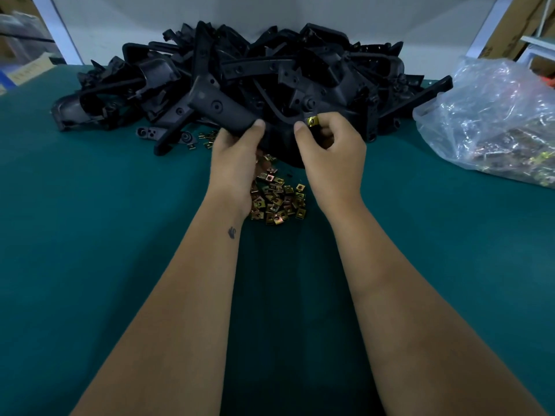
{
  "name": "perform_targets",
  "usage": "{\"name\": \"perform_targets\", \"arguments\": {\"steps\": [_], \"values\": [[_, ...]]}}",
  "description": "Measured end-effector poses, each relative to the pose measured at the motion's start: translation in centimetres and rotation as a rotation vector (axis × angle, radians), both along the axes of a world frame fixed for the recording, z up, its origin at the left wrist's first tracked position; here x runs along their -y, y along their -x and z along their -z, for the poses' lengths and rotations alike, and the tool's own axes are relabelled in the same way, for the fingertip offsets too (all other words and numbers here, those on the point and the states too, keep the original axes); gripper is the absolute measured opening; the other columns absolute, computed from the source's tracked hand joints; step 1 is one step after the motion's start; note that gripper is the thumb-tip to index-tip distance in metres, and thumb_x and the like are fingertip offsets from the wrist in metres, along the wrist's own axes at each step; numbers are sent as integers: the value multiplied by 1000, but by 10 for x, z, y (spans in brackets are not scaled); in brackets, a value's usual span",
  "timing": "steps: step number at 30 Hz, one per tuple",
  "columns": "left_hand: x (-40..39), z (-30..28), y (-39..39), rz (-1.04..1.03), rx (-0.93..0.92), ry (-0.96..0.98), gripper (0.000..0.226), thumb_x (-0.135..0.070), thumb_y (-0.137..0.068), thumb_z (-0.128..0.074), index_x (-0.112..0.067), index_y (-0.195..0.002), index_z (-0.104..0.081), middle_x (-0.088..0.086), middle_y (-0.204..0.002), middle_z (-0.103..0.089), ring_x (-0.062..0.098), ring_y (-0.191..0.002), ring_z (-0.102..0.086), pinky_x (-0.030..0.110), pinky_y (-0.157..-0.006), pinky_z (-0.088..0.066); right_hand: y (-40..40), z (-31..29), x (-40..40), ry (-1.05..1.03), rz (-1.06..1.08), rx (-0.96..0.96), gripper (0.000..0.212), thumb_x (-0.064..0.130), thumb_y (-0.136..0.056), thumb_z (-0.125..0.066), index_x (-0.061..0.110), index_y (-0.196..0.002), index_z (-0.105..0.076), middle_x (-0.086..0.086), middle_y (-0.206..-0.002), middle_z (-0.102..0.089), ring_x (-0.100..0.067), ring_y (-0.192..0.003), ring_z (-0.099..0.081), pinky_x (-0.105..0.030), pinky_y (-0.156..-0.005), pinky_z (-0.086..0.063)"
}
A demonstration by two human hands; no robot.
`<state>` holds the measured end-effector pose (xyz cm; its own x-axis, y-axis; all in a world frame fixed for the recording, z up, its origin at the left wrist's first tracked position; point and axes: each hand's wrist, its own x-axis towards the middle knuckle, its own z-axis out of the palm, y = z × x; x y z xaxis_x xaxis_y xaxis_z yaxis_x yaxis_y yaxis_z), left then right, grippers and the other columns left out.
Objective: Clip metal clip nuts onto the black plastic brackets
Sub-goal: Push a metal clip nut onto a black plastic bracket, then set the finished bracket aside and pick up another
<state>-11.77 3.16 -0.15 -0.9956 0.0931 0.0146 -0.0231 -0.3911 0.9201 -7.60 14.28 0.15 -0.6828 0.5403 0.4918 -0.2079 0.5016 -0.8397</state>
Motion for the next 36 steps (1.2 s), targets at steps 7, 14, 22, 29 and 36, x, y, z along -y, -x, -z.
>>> {"name": "perform_targets", "arguments": {"steps": [7,14,22,29,36], "values": [[13,-4,-4,-138,107,-135,3,-13,-98,-62,-16,-97,-61,3,-86,-64,14,-70,-61,22,-65,-55,-7,-3,2,91,-281,162,8,19,-85,-72,27,-85,-72,15,-78,-70,0,-75,-65,-28,-72,-54],[13,-14,-15,-143,112,-185,14,-14,-96,-63,-17,-100,-50,3,-92,-65,14,-69,-65,24,-62,-55,-32,-2,0,362,-178,101,16,15,-87,-70,12,-73,-64,-2,-67,-59,-7,-58,-59,-23,-59,-48],[-42,-21,-65,57,162,-140,9,-19,-97,-58,-28,-97,-55,9,-109,-69,22,-72,-72,27,-56,-56,-77,-10,-35,696,13,-89,15,10,-93,-63,13,-79,-58,-8,-76,-55,-9,-53,-55,-23,-58,-48],[-121,-30,-137,248,144,-116,8,-16,-97,-58,-21,-92,-57,6,-92,-66,22,-73,-71,27,-60,-58,-144,-15,-88,817,205,-327,14,1,-91,-62,13,-86,-56,0,-76,-59,-9,-51,-49,-20,-53,-45],[-215,-22,-242,607,229,-161,5,-13,-98,-56,-16,-101,-58,14,-111,-63,27,-87,-68,27,-63,-58,-250,-6,-160,819,550,-567,19,-6,-93,-54,12,-99,-53,3,-83,-58,-6,-64,-53,-16,-52,-44]]}}
